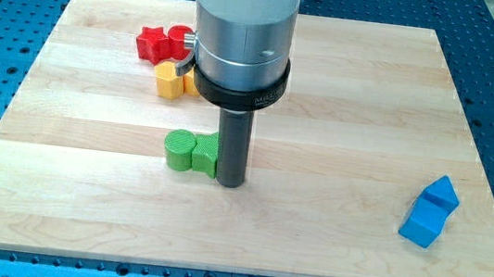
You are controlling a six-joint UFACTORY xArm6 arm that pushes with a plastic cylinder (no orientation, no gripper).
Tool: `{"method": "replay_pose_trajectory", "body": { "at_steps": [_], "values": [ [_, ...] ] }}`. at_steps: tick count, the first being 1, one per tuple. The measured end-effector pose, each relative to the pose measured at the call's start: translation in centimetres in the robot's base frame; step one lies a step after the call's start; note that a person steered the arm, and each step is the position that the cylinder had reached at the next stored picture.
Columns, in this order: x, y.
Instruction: Go to the top side of the triangle
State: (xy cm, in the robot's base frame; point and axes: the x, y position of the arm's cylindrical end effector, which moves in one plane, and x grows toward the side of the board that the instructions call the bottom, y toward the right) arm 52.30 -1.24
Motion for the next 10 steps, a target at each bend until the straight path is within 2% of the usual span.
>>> {"method": "replay_pose_trajectory", "body": {
  "at_steps": [1, 6, 8, 9, 10],
  "values": [
    [0.1, 0.3],
    [0.0, 9.6],
    [-2.1, 21.7],
    [-4.1, 22.2],
    [-4.5, 26.9]
  ]
}}
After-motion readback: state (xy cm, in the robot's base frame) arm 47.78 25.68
